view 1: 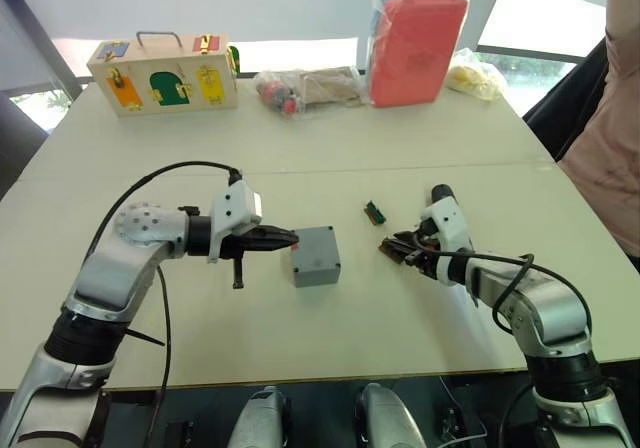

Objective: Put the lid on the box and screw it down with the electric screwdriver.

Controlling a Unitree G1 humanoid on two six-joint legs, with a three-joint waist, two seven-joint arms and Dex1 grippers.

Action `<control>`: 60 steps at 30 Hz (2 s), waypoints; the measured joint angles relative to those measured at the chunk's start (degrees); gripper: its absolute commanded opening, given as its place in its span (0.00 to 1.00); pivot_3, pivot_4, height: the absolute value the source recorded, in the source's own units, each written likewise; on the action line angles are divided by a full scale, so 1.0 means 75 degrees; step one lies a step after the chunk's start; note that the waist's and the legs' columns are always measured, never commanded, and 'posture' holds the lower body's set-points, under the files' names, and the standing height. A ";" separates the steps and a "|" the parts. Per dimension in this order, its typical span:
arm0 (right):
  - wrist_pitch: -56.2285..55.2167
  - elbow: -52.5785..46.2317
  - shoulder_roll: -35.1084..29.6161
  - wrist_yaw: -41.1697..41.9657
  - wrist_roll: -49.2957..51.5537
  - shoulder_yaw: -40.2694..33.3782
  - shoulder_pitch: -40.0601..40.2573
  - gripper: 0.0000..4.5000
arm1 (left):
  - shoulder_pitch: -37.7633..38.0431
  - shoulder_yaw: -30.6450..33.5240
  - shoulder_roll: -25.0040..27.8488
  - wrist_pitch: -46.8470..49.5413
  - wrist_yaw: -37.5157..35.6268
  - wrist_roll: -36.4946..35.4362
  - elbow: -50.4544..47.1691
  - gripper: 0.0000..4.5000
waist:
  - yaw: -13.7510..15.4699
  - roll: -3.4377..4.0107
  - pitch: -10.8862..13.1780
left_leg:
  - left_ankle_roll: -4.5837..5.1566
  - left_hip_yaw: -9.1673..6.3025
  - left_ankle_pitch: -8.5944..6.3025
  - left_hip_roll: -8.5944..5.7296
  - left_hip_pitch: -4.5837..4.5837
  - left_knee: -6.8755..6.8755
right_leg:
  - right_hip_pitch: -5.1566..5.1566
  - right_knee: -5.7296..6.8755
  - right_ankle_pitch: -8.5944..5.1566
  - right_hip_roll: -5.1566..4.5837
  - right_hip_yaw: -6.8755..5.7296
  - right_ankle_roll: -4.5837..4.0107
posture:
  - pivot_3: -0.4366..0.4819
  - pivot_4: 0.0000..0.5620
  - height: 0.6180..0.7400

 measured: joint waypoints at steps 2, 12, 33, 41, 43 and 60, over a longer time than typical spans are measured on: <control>-0.0074 0.0025 0.0021 0.0001 -0.0008 0.0001 -0.0004 0.29 | 0.0000 0.0000 -0.0003 0.0001 0.0006 0.0000 -0.0009 0.00 | 0.0004 0.0000 0.0000 | 0.0000 0.0001 0.0000 0.0001 0.0000 0.0001 | 0.0001 0.0001 0.0000 -0.0001 0.0001 0.0000 | 0.48 0.27 0.92; -0.0142 0.0265 0.0143 0.0043 -0.0073 0.0087 -0.0072 0.29 | -0.0024 -0.0005 -0.0067 0.0000 0.0091 0.0003 -0.0009 0.00 | 0.0015 0.0000 0.0000 | 0.0000 0.0001 0.0000 0.0000 0.0000 0.0002 | 0.0002 0.0001 0.0000 -0.0002 0.0001 0.0000 | 0.48 0.27 0.92; -0.0123 0.0172 0.0050 0.0195 -0.0066 0.0084 -0.0097 0.01 | -0.0182 -0.0227 -0.0232 -0.0025 0.0230 0.0037 -0.0004 0.00 | 0.0020 0.0000 0.0000 | 0.0000 0.0001 0.0000 -0.0001 0.0000 0.0004 | 0.0003 0.0001 0.0000 -0.0002 0.0002 0.0000 | 0.48 0.27 0.92; -0.0165 0.0166 -0.0044 0.0207 -0.0225 0.0334 -0.0117 0.17 | -0.0200 -0.0250 -0.0303 -0.0025 0.0289 0.0036 -0.0004 0.00 | 0.0014 0.0000 0.0000 | 0.0000 0.0001 0.0000 -0.0001 0.0000 0.0004 | 0.0003 0.0002 0.0000 -0.0002 0.0001 0.0000 | 0.48 0.27 0.92; -0.0165 0.0208 0.0000 0.0214 -0.0219 0.0346 -0.0117 0.32 | -0.0200 -0.0250 -0.0312 -0.0025 0.0295 0.0036 -0.0005 0.00 | 0.0013 0.0000 0.0000 | 0.0000 0.0000 0.0000 -0.0001 0.0000 0.0004 | 0.0002 0.0002 0.0000 -0.0002 0.0001 0.0000 | 0.48 0.27 0.92; -0.0227 0.0206 0.0003 0.0174 -0.0134 0.0246 -0.0116 0.32 | -0.0255 -0.0296 -0.0380 -0.0112 0.0283 0.0073 0.0218 0.00 | 0.0018 0.0000 0.0000 | -0.0001 0.0001 0.0000 -0.0002 0.0000 0.0005 | 0.0003 0.0003 0.0000 -0.0002 0.0001 0.0000 | 0.48 0.27 0.92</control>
